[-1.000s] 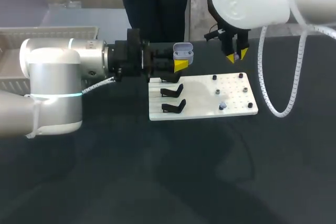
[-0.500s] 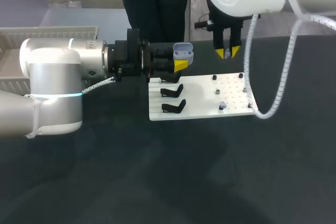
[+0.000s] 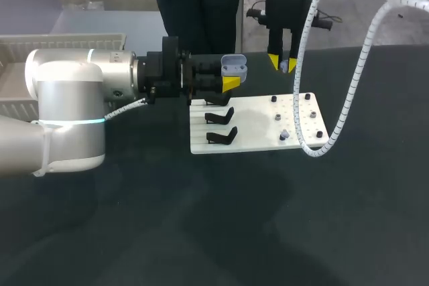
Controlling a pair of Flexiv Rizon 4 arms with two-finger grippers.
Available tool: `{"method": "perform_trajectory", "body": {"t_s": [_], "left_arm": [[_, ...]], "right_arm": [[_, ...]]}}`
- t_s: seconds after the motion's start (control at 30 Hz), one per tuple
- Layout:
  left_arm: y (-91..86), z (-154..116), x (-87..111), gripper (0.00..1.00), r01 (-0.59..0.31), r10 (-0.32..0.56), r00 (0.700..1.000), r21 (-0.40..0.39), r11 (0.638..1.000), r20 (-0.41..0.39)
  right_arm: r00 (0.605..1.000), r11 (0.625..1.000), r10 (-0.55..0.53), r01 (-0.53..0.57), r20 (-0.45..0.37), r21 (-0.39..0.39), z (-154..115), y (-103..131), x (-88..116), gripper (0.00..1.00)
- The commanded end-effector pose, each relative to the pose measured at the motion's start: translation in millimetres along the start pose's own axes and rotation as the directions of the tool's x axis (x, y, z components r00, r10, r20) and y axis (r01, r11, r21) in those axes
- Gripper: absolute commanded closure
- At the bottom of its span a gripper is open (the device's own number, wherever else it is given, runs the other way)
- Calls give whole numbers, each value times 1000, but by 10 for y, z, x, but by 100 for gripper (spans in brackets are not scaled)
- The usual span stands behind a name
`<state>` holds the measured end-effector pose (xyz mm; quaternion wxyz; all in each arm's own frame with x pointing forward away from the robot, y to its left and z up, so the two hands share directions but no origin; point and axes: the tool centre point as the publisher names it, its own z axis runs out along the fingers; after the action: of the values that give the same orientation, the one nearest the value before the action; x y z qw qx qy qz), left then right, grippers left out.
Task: Pick up each earbud case from the left stands, insert the matching earbuds, close the lid, and place the case in the box.
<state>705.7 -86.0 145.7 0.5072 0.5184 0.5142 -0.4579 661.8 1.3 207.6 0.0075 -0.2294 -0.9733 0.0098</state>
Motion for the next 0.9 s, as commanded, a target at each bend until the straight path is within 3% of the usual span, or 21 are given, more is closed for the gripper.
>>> {"method": "perform_trajectory", "body": {"t_s": [0.03, 0.2, 0.6, 0.9], "left_arm": [[6, 0, 2, 100, -1, 1, 1000, 1, 1000, 1], [6, 0, 2, 100, -1, 1, 1000, 1, 1000, 1], [6, 0, 2, 100, -1, 1, 1000, 1, 1000, 1], [6, 0, 2, 100, -1, 1, 1000, 1, 1000, 1]], "right_arm": [[982, 981, 188, -188, -21, -55, 13, -65, 15, 100], [982, 981, 188, -188, -21, -55, 13, -65, 15, 100], [994, 994, 113, -113, -13, 7, -121, 297, 117, 100], [998, 997, 43, -46, 48, 67, -171, 586, 89, 100]]}}
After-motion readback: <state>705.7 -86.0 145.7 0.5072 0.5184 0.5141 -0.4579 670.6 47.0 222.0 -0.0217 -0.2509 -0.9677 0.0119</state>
